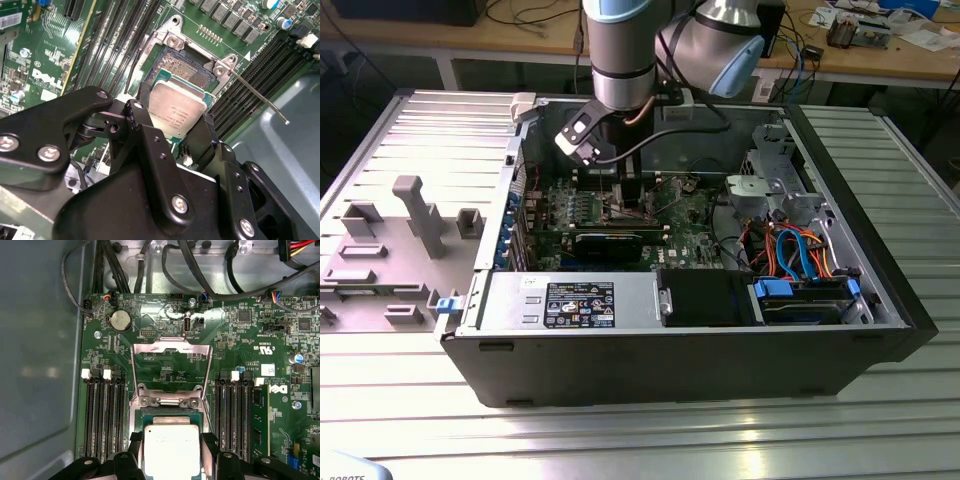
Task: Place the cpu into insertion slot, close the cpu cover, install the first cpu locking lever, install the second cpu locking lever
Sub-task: 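Place the cpu into insertion slot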
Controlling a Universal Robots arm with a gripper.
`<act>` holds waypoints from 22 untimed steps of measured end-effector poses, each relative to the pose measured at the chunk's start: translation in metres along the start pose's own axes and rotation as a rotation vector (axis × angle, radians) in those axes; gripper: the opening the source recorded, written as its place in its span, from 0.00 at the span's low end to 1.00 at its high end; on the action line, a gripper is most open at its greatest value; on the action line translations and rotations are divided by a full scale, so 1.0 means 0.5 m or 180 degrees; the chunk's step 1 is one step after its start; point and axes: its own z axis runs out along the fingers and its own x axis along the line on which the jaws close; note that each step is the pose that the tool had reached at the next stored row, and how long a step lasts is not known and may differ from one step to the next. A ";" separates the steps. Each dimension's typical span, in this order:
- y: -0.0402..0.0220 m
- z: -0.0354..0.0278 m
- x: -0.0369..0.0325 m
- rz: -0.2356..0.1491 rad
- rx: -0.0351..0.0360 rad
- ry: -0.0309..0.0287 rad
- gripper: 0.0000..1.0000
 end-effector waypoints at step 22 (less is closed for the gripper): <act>-0.013 0.051 0.000 0.0060 -0.0005 -0.0027 0.54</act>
